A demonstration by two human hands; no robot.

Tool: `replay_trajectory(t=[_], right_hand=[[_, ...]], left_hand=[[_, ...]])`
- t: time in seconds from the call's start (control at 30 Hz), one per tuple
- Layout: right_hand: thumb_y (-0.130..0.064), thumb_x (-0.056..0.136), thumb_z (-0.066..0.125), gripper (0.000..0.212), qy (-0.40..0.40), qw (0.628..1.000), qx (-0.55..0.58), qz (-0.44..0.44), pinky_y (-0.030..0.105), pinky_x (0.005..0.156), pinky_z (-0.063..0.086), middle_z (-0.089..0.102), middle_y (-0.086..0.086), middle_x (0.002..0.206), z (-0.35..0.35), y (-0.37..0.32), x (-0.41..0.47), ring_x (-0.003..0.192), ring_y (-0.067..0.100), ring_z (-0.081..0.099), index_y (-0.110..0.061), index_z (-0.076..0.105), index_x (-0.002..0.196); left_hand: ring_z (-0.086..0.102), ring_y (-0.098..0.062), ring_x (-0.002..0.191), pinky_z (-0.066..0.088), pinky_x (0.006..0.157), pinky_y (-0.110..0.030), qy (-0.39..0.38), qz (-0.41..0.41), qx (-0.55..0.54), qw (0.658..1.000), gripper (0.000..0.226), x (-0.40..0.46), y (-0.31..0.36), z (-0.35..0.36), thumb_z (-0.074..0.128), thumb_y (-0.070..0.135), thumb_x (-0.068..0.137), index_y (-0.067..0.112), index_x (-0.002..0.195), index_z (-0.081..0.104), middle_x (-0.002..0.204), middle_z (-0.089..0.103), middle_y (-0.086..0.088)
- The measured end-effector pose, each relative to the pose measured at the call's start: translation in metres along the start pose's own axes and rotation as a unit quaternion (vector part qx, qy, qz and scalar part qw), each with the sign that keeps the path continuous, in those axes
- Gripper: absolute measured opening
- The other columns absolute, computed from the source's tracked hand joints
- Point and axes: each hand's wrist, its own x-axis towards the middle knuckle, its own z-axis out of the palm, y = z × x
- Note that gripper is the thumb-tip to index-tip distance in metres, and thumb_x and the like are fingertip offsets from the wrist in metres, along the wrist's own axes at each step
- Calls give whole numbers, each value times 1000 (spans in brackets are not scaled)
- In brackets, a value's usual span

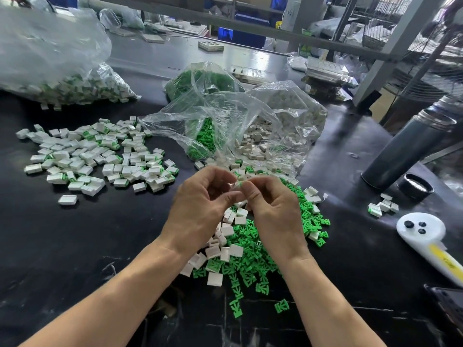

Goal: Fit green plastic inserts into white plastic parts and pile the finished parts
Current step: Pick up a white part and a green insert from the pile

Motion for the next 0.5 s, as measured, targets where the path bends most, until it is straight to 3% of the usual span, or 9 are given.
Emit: replay_trajectory(t=[0.1, 0.27, 0.37, 0.5], right_hand=[[-25, 99, 69, 9, 5, 1000, 4, 19, 30, 67, 53, 76, -2, 83, 1, 1, -1, 70, 6, 65, -19, 73, 93], [-30, 100, 67, 15, 8, 999, -31, 38, 16, 60, 45, 69, -16, 70, 3, 4, -1, 62, 0, 60, -21, 73, 90], [-33, 100, 67, 16, 15, 998, -48, 49, 20, 62, 50, 72, -11, 75, 2, 5, 0, 67, 4, 64, -24, 72, 88], [-38, 100, 65, 19, 36, 995, -82, 45, 17, 59, 49, 71, -14, 78, -5, 7, 2, 68, 7, 65, -27, 70, 85]], left_hand=[[68, -16, 73, 60, 68, -44, 2, 21, 57, 998, 19, -2, -1, 1, 85, 28, 83, 30, 93, 68, 81, 70, 7], [63, -5, 74, 55, 67, -25, 11, 74, 177, 981, 16, -2, 1, 0, 82, 35, 84, 32, 92, 68, 85, 65, 17], [58, 5, 80, 50, 71, -15, 12, 68, 245, 967, 15, -1, -1, -6, 80, 36, 85, 33, 93, 67, 89, 58, 21], [61, -6, 87, 57, 88, -32, 23, 21, 363, 931, 15, 8, -9, -26, 75, 34, 91, 27, 101, 66, 96, 62, 14]])
